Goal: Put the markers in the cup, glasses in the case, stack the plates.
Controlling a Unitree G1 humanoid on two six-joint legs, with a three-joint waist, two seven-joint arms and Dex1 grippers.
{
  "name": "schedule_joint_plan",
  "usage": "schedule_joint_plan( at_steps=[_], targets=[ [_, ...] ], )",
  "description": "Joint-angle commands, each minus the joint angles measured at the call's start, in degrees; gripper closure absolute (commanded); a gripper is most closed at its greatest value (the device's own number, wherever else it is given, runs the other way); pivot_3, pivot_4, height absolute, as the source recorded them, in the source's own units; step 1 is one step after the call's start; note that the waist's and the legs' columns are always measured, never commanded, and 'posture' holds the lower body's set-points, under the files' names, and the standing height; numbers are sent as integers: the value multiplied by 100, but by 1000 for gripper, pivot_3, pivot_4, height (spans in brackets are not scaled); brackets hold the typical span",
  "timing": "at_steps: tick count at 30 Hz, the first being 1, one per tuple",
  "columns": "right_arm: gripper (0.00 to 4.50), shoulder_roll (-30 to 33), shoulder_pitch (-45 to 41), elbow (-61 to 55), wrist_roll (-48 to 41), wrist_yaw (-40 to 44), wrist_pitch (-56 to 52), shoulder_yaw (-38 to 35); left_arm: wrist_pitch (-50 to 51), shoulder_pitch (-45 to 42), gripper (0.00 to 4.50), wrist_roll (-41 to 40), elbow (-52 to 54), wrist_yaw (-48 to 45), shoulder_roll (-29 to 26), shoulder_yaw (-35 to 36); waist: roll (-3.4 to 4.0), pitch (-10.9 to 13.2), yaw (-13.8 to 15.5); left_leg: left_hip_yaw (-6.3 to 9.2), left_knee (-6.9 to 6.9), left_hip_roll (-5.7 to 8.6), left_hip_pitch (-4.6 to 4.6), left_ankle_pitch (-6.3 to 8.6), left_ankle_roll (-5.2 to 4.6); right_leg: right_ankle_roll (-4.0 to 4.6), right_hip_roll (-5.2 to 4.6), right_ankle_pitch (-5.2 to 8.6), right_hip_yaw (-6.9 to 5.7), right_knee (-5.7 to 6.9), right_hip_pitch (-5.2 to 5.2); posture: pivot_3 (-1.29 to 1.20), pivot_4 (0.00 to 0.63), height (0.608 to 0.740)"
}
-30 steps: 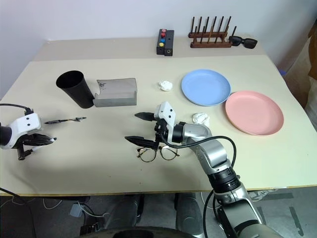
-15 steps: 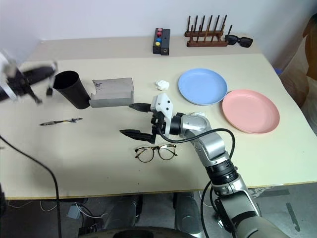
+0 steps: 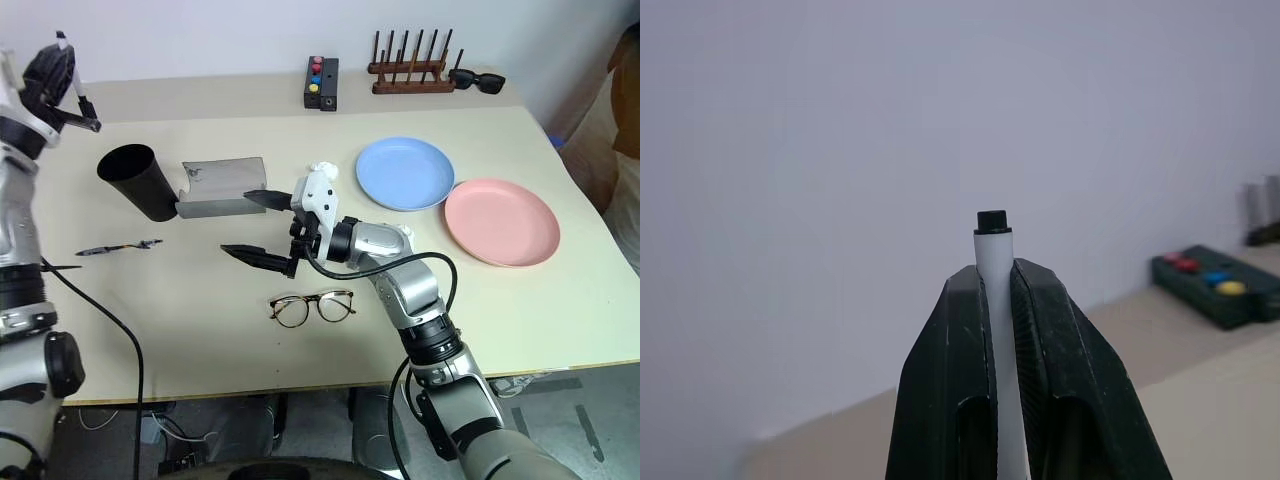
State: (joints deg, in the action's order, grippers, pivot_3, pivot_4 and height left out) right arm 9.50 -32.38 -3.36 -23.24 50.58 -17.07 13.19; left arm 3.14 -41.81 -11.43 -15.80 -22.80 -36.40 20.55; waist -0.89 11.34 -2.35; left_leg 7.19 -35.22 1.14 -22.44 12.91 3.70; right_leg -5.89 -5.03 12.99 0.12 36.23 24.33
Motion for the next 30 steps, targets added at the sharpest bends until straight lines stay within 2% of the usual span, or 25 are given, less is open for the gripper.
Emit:
schedule_joint_plan(
  at_steps=[1,19,22,25,30],
  targets=[
    [0,-234,-122,-86,-111,-280,104,-239,-346,212,4474,182,29,394,241,-57,0,0,0,0,0,0,0,-3,5,-1,-1,-1,1,-1,0,0,150,739],
    [0,-373,-77,-138,-205,-339,11,-192,91,982,4474,-76,826,931,690,11,-1,-1,-12,1,2,0,1,-4,7,1,1,-4,2,0,0,0,150,739],
    [0,-379,-74,-140,-219,-324,2,-189,167,1052,3400,-99,957,983,698,-5,-1,-1,-11,1,2,0,1,-4,7,1,1,-4,2,0,0,0,150,739],
    [0,-388,-76,-131,-224,-312,-3,-181,243,1096,1868,-106,1079,1035,713,-36,-1,-1,-10,1,2,0,1,-4,8,1,1,-4,3,0,0,0,150,739],
    [0,-400,-72,-122,-220,-293,-9,-174,352,1120,1868,-132,1222,1079,753,-58,-1,-1,-11,1,2,0,1,-4,8,2,1,-4,3,0,0,0,150,739]
  ],
)
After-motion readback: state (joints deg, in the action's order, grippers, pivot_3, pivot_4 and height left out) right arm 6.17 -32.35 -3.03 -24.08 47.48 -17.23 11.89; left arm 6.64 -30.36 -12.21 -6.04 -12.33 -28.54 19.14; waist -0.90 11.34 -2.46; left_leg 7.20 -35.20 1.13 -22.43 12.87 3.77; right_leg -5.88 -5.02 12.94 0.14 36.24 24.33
